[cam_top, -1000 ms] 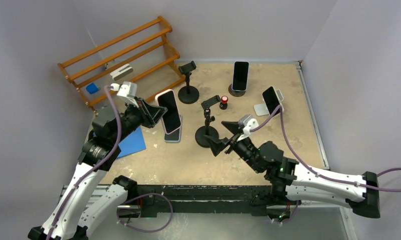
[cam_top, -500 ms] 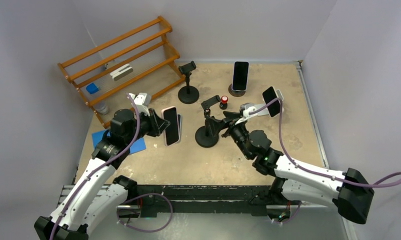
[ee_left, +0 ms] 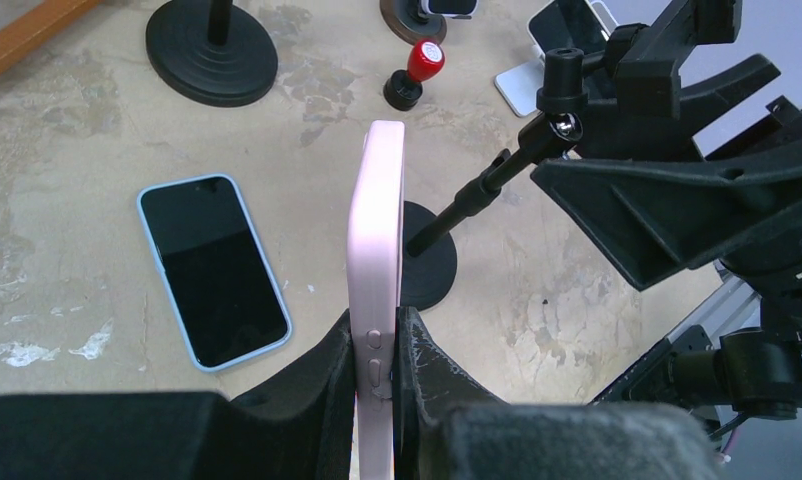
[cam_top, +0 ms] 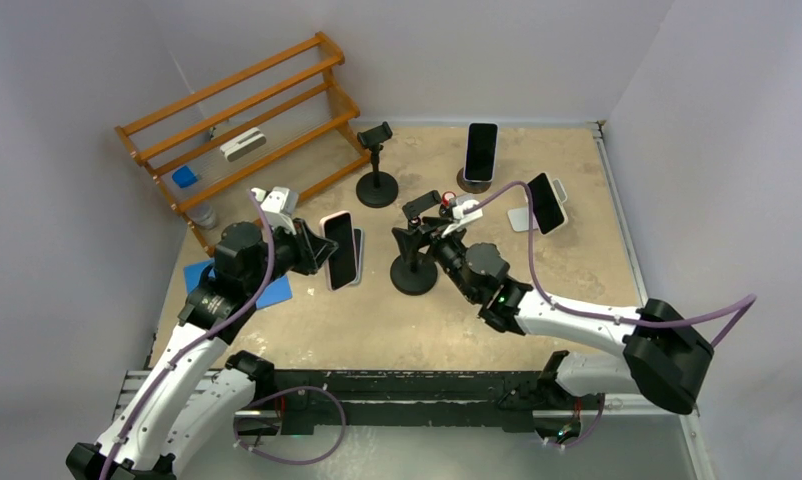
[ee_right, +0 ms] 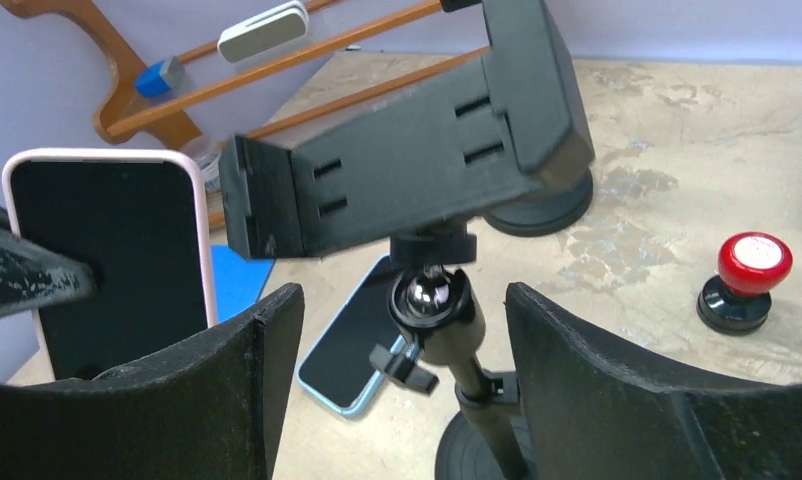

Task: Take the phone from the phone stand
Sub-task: Pick up the phone stand at the center of the board.

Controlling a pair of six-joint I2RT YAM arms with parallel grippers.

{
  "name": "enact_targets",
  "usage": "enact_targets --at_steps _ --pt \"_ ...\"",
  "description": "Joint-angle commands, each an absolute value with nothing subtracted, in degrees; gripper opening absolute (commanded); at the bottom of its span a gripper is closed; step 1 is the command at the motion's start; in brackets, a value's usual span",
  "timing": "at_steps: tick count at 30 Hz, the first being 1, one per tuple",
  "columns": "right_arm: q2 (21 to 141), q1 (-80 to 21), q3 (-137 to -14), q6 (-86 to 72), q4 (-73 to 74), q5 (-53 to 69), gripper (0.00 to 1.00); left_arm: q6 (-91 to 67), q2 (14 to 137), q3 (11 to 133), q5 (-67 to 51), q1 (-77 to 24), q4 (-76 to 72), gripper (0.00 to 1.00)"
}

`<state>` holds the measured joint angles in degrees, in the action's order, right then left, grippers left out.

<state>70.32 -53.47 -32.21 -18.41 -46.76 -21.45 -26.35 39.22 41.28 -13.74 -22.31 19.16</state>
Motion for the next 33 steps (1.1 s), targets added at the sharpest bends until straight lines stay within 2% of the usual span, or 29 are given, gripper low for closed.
enact_targets --at_steps 1,9,19,23,30,33 --pt "72.4 -52.5 -36.7 -18.0 -51.0 -22.0 0.74 -25.8 37.8 41.6 -14.8 -22.3 13.7 0.0" --pt "75.0 -51.4 -37.5 -17.9 -50.8 -22.1 0.65 -25.9 37.5 41.5 -15.1 -22.3 13.8 0.0" --pt "76.6 -51.2 -38.8 -16.5 -50.6 -22.8 0.45 -26.0 37.5 41.5 -15.5 -22.3 13.7 0.0" --pt "75.9 -51.1 -39.7 -15.0 -50.0 -22.9 0.32 -26.0 37.4 41.4 -15.5 -22.3 13.7 0.0" --pt "73.1 -51.2 -44.8 -10.2 -47.3 -24.1 0.0 -26.0 37.2 41.5 -15.4 -22.3 13.7 0.0" --pt "73.3 -51.2 -47.6 -8.5 -47.1 -25.2 0.0 -26.0 37.2 41.4 -15.4 -22.3 13.7 0.0"
